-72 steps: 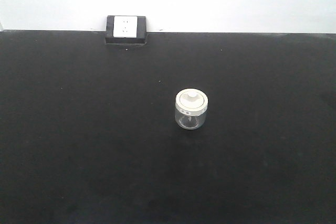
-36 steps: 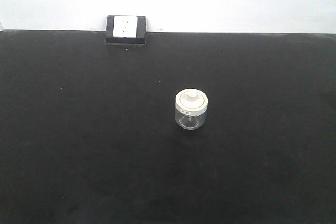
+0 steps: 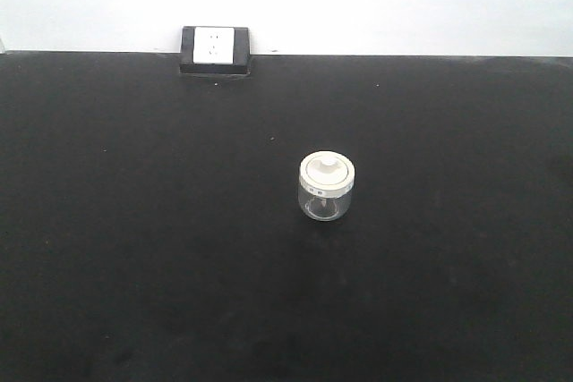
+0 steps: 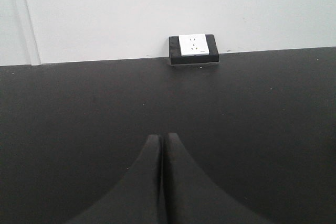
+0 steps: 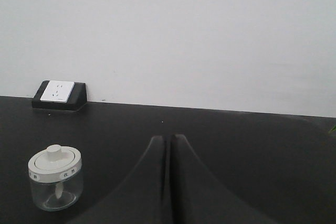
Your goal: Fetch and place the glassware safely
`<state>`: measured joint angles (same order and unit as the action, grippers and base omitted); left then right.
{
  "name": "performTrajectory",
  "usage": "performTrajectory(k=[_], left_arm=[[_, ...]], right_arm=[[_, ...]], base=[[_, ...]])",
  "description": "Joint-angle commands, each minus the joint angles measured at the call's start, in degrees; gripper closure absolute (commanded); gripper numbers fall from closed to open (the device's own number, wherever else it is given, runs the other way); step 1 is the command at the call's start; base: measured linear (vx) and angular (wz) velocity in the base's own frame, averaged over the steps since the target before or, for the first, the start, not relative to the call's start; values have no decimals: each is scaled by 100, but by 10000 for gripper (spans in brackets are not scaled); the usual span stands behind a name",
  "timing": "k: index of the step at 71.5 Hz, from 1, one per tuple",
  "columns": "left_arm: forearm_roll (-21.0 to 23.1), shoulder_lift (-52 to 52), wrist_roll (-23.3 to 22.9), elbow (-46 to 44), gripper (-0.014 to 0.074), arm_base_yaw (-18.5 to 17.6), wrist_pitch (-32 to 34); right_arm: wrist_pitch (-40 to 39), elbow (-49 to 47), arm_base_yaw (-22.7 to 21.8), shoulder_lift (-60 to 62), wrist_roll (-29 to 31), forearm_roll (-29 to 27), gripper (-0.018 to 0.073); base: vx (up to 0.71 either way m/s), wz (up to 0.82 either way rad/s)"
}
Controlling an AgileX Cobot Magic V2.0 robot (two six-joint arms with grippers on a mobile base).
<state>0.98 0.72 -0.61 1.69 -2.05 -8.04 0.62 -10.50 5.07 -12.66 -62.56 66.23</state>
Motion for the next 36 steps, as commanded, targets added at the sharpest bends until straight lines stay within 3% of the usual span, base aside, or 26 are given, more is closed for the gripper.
performTrajectory(k=[1, 36], left_arm=[[21, 66, -46, 157, 603, 4, 384], [21, 66, -46, 157, 603, 4, 384]], right_arm=[[-133, -165, -20, -51, 34, 34, 563], [-133, -165, -20, -51, 34, 34, 563]], base=[[0, 0], [0, 0]])
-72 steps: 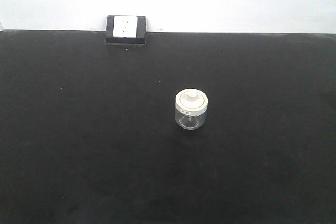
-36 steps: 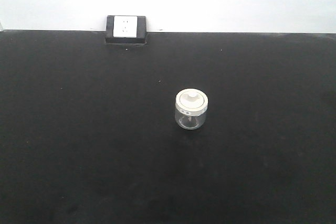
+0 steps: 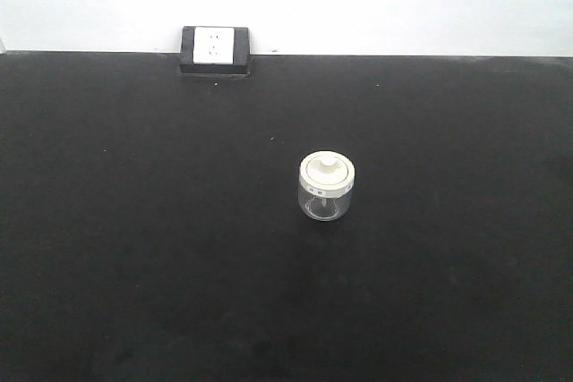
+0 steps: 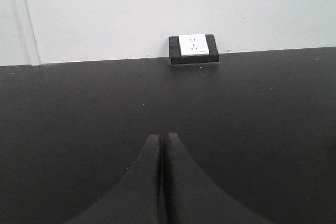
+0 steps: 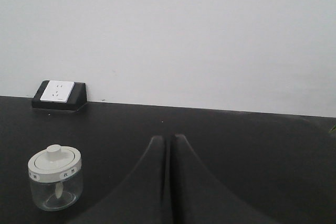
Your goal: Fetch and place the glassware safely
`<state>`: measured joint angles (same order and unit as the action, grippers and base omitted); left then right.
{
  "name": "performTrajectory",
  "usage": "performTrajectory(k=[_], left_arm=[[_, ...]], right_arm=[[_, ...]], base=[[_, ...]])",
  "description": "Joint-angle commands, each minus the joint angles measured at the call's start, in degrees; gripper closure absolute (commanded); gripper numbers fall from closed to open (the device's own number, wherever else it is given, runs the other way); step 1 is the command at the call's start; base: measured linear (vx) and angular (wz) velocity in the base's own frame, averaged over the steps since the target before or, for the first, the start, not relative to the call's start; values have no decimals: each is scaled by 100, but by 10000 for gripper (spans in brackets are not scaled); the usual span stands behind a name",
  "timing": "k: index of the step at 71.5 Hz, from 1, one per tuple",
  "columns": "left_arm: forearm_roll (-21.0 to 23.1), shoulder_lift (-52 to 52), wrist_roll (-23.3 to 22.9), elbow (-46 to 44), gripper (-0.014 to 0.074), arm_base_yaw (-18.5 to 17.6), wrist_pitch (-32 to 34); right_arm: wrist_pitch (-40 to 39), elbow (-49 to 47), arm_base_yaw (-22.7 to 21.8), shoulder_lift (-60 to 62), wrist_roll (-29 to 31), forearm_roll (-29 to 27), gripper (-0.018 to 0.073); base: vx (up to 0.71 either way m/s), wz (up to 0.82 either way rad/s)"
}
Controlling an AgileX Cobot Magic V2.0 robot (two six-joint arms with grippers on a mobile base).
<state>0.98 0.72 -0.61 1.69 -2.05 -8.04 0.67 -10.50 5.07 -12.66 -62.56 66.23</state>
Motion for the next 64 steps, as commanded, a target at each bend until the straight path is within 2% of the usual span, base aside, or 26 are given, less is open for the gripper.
performTrajectory(k=[1, 22, 26, 32, 42, 51, 64], left_arm=[[21, 66, -46, 157, 603, 4, 384], [21, 66, -46, 157, 603, 4, 384], [21, 66, -46, 157, 603, 4, 384], [21, 66, -46, 157, 603, 4, 384], [21, 66, -46, 157, 603, 4, 384], [21, 66, -46, 157, 603, 4, 384], [21, 66, -46, 157, 603, 4, 384]], right_arm=[[-137, -165, -20, -51, 34, 34, 563], [-137, -165, -20, -51, 45, -50, 563], [-97, -165, -20, -51, 178, -205, 563], [58, -165, -20, -51, 661, -765, 563], [238, -165, -20, -51, 2370, -2480, 563], [262, -165, -20, -51, 4330, -4273, 563], [262, -165, -20, -51, 6632, -6302, 563]], base=[[0, 0], [0, 0], [0, 0], [0, 0], [0, 0], [0, 0], [0, 0]])
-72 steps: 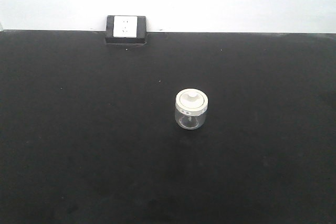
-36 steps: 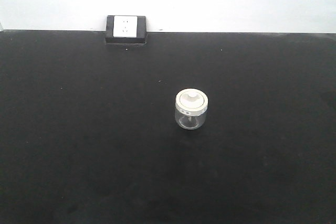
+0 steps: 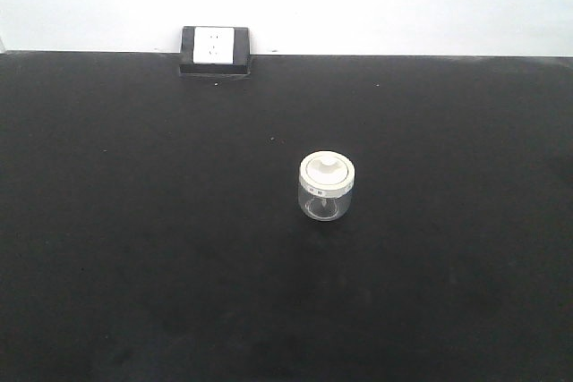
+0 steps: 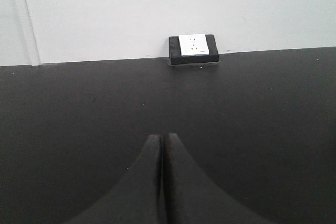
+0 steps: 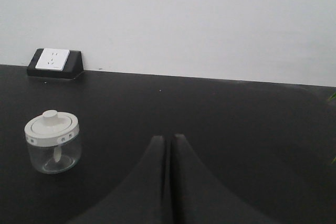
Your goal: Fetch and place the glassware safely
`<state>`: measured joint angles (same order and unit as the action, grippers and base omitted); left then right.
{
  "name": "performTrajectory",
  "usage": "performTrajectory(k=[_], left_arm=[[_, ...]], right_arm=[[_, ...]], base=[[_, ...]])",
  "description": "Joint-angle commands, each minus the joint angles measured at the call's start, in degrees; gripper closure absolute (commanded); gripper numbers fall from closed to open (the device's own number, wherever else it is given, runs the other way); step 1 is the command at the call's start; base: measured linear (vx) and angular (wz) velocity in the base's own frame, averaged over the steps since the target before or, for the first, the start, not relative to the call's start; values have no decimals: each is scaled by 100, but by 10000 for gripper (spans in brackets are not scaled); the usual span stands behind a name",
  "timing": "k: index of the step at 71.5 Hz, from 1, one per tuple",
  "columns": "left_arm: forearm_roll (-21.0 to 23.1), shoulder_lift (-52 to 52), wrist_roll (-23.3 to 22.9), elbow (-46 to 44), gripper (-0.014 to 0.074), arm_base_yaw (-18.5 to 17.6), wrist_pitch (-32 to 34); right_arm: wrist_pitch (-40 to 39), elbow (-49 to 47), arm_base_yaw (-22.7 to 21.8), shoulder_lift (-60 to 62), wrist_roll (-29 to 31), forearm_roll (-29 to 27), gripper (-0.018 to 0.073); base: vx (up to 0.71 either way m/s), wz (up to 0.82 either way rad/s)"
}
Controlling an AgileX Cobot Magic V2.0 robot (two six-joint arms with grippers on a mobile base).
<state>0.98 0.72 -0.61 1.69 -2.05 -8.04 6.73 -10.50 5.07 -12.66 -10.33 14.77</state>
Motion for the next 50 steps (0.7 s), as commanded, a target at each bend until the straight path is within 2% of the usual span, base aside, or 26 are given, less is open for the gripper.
performTrajectory(k=[1, 9, 16, 29, 50], left_arm=[[21, 66, -46, 157, 603, 4, 384], [21, 66, -46, 157, 603, 4, 384], [21, 66, -46, 157, 603, 4, 384], [21, 66, -46, 157, 603, 4, 384], [21, 66, -46, 157, 603, 4, 384]], right_arm=[[-344, -165, -20, -51, 1497, -1319, 563], [-383, -159, -20, -51, 2583, -2364, 563], [-542, -144, -20, -51, 2969, -2762, 563], [-735, -144, -39, -39, 2828, -2571, 563], [-729, -144, -564, -28, 1671, -1650, 563]], base=[[0, 0], [0, 0], [0, 0], [0, 0], [0, 0]])
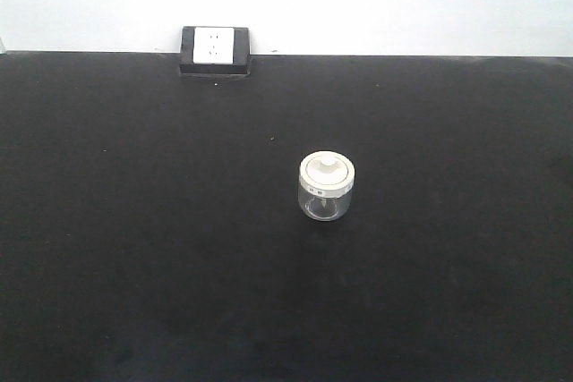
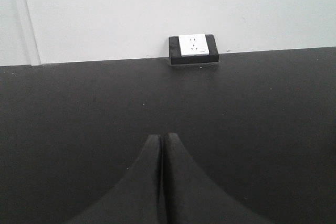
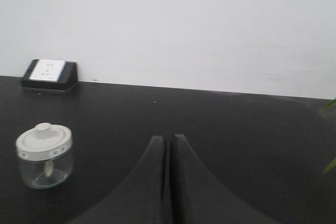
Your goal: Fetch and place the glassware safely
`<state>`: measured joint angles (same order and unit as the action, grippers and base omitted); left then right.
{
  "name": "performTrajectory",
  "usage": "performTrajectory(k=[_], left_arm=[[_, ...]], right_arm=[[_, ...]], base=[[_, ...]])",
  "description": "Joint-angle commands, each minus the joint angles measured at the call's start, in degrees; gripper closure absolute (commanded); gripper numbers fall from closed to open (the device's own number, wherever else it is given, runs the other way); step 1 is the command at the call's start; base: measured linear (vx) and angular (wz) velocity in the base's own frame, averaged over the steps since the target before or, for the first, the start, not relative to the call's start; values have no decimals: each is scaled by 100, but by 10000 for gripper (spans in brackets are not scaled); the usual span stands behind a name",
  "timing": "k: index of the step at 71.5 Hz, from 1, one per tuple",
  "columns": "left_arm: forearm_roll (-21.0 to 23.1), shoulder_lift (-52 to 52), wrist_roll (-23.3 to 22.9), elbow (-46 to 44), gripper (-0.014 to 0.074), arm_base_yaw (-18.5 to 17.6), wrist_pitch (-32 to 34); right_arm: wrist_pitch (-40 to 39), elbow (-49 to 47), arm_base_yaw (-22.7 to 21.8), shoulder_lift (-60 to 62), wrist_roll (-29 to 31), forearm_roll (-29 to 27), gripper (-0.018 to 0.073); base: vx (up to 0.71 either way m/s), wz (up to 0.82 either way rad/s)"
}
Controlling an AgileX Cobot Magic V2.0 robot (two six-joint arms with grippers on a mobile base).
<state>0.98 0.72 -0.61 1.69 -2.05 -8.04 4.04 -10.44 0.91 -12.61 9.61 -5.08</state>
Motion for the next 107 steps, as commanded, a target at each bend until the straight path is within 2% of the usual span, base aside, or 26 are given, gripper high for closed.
performTrajectory(k=[1, 7, 21, 39, 55, 107], left_arm=[[21, 66, -46, 157, 603, 4, 384], [21, 66, -46, 157, 603, 4, 384], [21, 66, -46, 157, 603, 4, 384], [21, 68, -46, 157, 603, 4, 390], [21, 68, -46, 157, 603, 4, 390], [21, 68, -46, 157, 603, 4, 390]], right_arm=[[-459, -150, -148, -33, -348, 356, 563], [-556, -76, -155, -33, -468, 545, 563], [-1070, 583, -155, 491, -833, 508, 563], [-1171, 1317, -155, 1406, -866, 539, 563], [-972, 1308, 12, 1394, -723, 562, 563], [-972, 1308, 12, 1394, -730, 551, 563]], base=[[0, 0], [0, 0], [0, 0], [0, 0], [0, 0], [0, 0]])
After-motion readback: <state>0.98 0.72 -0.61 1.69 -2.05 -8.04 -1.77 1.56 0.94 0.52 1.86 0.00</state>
